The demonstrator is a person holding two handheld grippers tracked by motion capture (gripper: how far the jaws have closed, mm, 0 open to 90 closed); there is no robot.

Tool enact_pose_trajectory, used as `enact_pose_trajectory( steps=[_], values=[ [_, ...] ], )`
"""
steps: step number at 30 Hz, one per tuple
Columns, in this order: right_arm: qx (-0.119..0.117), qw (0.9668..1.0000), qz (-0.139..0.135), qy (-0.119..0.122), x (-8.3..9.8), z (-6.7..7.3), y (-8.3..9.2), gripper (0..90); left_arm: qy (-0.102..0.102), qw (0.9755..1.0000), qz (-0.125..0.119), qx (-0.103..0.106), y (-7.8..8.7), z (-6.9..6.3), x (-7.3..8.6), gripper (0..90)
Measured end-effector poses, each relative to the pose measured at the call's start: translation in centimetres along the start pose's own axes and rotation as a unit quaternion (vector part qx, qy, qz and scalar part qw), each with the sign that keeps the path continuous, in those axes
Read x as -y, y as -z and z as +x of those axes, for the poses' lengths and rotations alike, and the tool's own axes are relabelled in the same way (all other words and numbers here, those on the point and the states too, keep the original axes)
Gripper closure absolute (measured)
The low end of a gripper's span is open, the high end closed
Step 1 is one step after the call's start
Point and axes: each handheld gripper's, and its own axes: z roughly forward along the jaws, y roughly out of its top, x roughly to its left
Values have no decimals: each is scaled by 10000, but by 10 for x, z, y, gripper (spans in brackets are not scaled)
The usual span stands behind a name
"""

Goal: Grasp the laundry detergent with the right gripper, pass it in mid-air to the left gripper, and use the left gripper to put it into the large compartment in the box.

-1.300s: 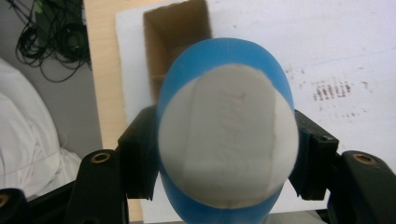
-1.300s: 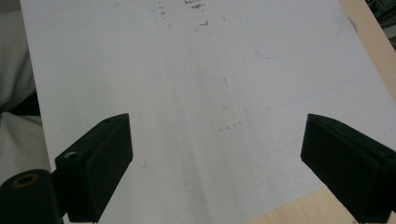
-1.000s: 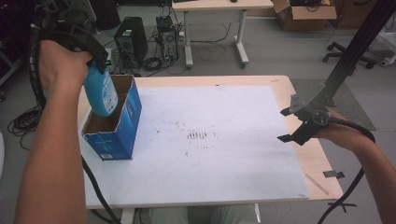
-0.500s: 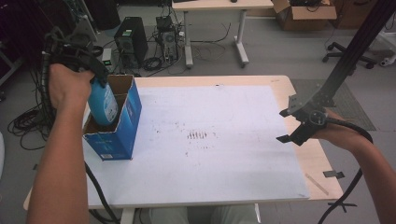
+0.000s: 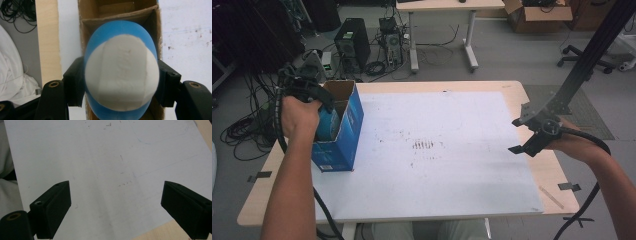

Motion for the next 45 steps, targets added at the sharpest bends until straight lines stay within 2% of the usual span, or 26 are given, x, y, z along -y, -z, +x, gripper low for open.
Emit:
enact_pose_trajectory(
  steps=[10,22,33,45],
  values=[
    [-30,10000,24,-46,4,1,-4,93,-128,9999,50,-65,-28,-5,6,379],
    [-41,9999,41,-89,7,1,-5,93,-70,9998,156,44,-50,-4,13,379],
    [-59,9999,52,-92,6,2,-8,93,-137,9998,151,39,-52,-5,12,378],
    [-90,9999,81,-106,7,3,-10,95,-93,9999,125,75,-54,-1,13,372]
  ],
)
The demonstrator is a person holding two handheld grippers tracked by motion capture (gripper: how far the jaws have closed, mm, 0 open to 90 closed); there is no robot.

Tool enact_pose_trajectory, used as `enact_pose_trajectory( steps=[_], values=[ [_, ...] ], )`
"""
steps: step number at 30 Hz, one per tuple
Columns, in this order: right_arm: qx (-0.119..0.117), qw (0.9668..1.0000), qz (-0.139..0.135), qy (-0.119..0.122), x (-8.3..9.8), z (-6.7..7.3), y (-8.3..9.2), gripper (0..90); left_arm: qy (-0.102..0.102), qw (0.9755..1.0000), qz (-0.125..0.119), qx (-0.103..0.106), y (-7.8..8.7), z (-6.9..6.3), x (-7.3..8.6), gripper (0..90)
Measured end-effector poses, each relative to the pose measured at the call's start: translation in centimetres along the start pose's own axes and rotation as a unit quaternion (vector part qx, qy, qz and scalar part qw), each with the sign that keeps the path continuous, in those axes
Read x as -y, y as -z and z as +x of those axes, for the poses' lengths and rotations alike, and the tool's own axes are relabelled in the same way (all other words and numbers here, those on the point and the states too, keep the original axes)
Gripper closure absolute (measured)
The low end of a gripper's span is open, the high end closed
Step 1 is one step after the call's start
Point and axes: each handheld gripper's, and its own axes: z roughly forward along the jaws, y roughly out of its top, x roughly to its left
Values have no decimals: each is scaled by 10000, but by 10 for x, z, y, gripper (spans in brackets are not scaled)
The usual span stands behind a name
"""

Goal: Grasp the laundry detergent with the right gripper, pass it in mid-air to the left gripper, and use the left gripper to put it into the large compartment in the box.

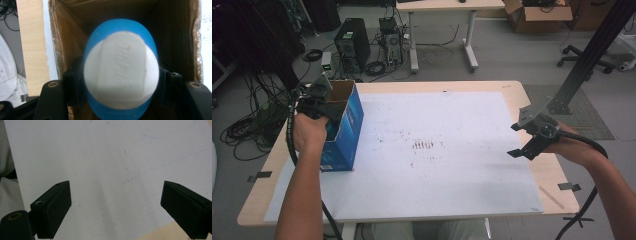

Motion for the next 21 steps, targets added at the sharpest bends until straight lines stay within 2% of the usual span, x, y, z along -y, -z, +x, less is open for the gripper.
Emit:
enact_pose_trajectory(
  steps=[5,12,21],
  values=[
    [-11,10000,-2,9,-1,0,0,95,18,10000,-56,13,0,1,1,370],
    [-21,10000,2,9,-1,1,0,95,86,9996,-100,235,3,5,2,300],
    [-32,10000,4,15,-3,2,1,94,187,9990,-243,318,14,9,2,259]
  ],
)
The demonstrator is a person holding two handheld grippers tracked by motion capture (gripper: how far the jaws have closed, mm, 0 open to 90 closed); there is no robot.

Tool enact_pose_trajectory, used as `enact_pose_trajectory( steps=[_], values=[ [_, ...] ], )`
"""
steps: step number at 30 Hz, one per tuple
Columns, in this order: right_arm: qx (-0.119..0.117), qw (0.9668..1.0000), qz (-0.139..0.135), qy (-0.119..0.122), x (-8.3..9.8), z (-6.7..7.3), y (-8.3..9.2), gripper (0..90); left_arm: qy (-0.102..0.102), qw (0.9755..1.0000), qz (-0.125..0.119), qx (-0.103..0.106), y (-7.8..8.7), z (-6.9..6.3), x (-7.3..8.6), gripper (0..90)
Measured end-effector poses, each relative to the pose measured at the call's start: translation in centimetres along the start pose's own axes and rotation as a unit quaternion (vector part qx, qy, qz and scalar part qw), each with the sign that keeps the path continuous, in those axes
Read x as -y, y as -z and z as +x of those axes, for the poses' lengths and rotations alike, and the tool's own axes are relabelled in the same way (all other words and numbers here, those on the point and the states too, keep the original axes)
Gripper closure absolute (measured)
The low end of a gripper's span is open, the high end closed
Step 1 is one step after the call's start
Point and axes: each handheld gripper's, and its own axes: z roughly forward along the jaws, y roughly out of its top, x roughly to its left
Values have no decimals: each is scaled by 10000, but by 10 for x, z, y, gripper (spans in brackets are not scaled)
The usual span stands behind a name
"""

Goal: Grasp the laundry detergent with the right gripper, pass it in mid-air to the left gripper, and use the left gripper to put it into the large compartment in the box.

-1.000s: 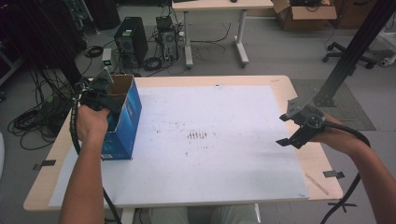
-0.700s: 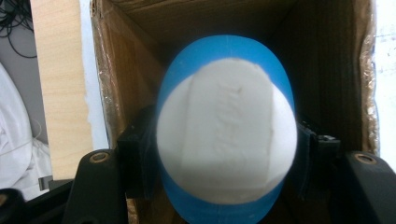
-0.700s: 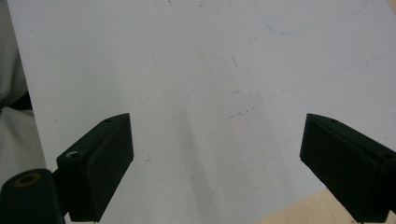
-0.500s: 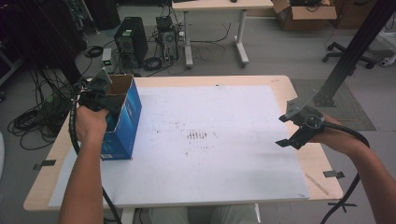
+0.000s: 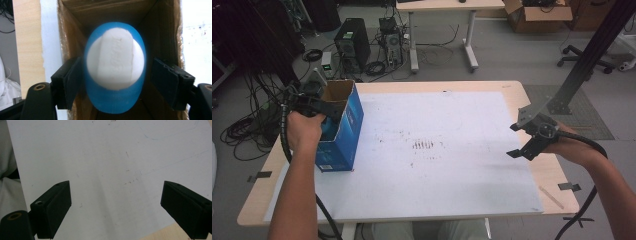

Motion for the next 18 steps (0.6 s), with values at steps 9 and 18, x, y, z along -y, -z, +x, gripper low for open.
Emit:
enact_pose_trajectory(
  steps=[9,18],
  values=[
    [57,10000,-14,12,1,1,6,94,35,9997,-223,91,20,3,1,212],
    [80,10000,-45,12,0,3,9,94,-277,9985,-366,309,48,-10,-1,172]
  ],
)
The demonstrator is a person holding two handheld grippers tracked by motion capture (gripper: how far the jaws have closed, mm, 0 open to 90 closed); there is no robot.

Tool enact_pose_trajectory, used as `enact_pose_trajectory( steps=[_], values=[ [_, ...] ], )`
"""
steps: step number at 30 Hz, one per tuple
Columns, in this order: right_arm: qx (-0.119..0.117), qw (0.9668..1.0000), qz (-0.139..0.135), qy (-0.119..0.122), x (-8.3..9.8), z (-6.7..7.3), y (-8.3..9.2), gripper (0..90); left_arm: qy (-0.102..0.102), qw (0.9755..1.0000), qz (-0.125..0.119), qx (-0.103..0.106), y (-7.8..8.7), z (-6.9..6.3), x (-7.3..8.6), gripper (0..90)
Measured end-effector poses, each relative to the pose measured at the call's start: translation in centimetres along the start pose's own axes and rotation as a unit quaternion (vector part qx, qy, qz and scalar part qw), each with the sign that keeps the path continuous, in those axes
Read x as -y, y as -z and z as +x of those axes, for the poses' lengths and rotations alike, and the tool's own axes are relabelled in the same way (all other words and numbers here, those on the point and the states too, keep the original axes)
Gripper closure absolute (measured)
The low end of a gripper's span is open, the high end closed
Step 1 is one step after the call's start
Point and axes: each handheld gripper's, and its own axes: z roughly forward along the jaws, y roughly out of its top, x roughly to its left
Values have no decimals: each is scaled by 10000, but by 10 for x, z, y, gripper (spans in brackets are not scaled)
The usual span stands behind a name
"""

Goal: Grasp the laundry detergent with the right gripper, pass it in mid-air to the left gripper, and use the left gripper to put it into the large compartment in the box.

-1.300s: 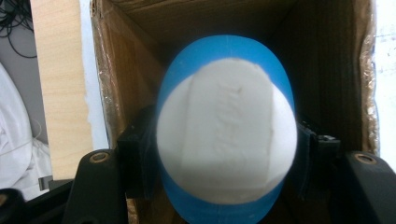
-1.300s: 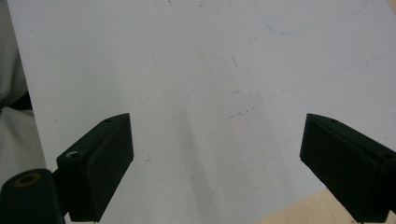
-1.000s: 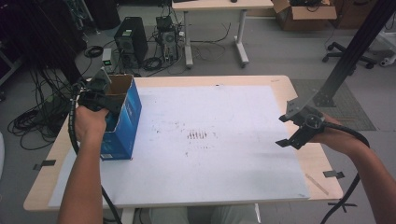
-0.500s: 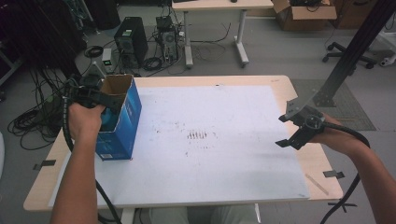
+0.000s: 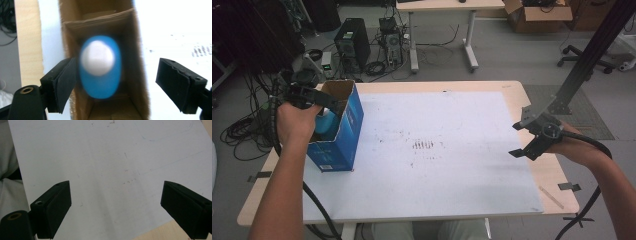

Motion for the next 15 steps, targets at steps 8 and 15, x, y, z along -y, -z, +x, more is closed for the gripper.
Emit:
enact_pose_trajectory(
  steps=[8,15],
  values=[
    [19,10000,-31,16,-2,3,3,95,-548,9982,-91,224,16,-32,-7,131],
    [37,10000,-39,18,-2,4,7,95,-939,9949,-109,349,24,-54,-13,104]
  ],
)
